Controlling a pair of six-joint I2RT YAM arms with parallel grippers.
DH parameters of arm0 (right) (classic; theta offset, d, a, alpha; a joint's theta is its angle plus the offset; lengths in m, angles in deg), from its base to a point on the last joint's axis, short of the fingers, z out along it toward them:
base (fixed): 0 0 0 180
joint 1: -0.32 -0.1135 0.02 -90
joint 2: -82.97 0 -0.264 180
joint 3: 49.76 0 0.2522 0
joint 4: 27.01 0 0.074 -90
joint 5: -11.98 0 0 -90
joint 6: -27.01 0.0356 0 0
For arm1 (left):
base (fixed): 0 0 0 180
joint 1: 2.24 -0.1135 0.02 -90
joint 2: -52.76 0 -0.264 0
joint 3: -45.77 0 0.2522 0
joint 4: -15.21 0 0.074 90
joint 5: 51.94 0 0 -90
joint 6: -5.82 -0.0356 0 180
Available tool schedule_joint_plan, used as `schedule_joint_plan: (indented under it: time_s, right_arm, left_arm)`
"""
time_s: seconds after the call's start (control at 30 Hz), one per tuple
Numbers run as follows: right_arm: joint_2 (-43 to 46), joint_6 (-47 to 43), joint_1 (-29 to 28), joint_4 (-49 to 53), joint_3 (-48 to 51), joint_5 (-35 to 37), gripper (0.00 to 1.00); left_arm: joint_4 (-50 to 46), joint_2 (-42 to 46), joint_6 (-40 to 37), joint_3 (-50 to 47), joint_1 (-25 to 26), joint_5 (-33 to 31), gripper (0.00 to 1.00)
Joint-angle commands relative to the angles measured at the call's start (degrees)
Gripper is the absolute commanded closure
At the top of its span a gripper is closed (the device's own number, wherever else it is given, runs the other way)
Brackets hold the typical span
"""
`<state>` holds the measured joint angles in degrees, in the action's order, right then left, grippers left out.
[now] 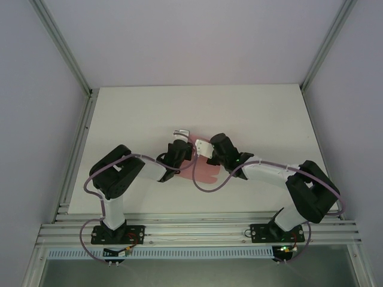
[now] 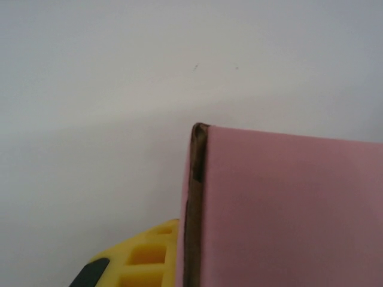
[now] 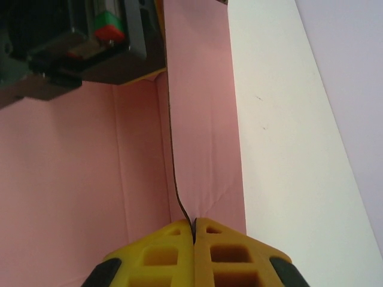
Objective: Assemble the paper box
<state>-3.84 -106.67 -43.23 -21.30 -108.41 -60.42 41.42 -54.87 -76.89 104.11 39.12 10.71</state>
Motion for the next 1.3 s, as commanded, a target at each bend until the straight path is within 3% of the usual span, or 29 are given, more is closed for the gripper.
schedule_joint_plan:
  time_s: [0.0, 0.1, 0.17, 0.27, 0.43, 0.57, 0.63, 0.73, 0.8, 0.9, 1.07, 1.13, 1.27]
  right_arm:
    - [-2.6, 3.4, -0.2, 11.9, 1.5, -2.8, 1.00]
    - [-2.9, 4.7, -0.2, 11.8, 1.6, -2.6, 1.00]
    - [-3.2, 5.0, -0.2, 12.6, 1.4, -2.3, 1.00]
    - [-3.0, 4.9, 0.0, 12.6, 1.7, -1.9, 1.00]
    - [-2.3, 5.8, 0.5, 12.6, 1.1, -2.5, 1.00]
    - [-1.7, 8.2, 1.1, 10.7, 0.0, -1.6, 1.00]
    - [0.1, 10.2, 1.8, 9.8, -0.4, -2.3, 1.00]
    - [5.3, 15.5, 4.6, 9.3, -0.3, -5.5, 0.91]
    - [10.1, 20.4, 7.2, 8.5, 0.5, -7.7, 0.71]
    - [18.3, 26.9, 9.8, 7.2, 2.3, -8.0, 0.54]
    - [32.2, 37.2, 13.3, 8.8, 2.8, -3.3, 0.02]
    - [36.4, 42.5, 16.4, 12.4, 1.5, -3.5, 0.00]
    - [41.9, 53.6, 23.1, 19.1, -0.4, -5.8, 0.00]
  left_arm:
    - [-7.9, 1.3, 8.8, 2.8, 0.7, -19.7, 0.98]
    - [-24.6, 0.4, 19.3, 9.5, 2.3, -29.9, 1.00]
    - [-31.6, -0.3, 25.1, 11.6, 2.6, -30.8, 1.00]
    - [-34.8, -0.6, 28.5, 11.8, 2.4, -32.9, 1.00]
    - [-35.3, -0.3, 25.8, 11.5, 2.5, -33.2, 1.00]
    - [-18.4, 1.8, 17.2, 4.5, 2.5, -22.7, 1.00]
    - [-18.5, 2.7, 17.2, 4.2, 2.3, -21.1, 1.00]
    - [-16.1, 5.3, 14.8, 3.1, 2.1, -17.4, 1.00]
    - [-13.9, 8.1, 14.5, 1.9, 1.8, -13.9, 1.00]
    - [-12.5, 12.7, 14.8, 0.6, 0.0, -7.4, 1.00]
    - [-8.8, 20.4, 17.9, -3.1, -4.5, 7.8, 1.00]
    - [-6.1, 22.2, 24.2, -5.3, -8.5, 16.8, 1.00]
    - [16.0, 19.7, 33.7, -11.4, -15.8, 41.1, 1.00]
